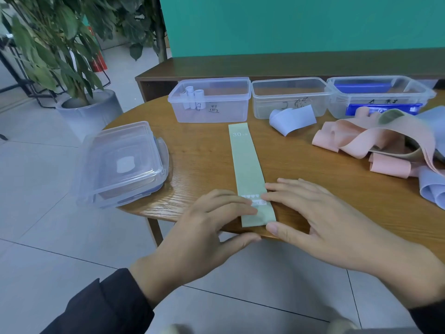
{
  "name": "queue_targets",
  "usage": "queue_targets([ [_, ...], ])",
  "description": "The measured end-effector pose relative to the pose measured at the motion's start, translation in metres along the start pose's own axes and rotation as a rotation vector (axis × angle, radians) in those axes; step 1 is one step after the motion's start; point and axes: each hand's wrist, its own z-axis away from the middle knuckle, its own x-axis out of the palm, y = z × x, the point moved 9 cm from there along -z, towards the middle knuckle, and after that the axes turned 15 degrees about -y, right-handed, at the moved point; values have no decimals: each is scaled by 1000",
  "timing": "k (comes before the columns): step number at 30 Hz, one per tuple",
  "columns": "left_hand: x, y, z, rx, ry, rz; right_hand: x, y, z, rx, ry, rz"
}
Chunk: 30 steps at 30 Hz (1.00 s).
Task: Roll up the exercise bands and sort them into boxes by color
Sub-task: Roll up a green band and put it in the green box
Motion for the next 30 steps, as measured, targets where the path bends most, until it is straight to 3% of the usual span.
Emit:
queue_targets([
  [12, 1, 3, 2, 89, 45, -34, 1, -2, 4, -19, 13, 24],
  [21, -3, -9, -3, -6, -48, 155, -4, -2, 3, -50, 78, 11],
  [30, -4, -2, -8, 22, -35, 111, -15, -18, 8, -300, 208, -160],
])
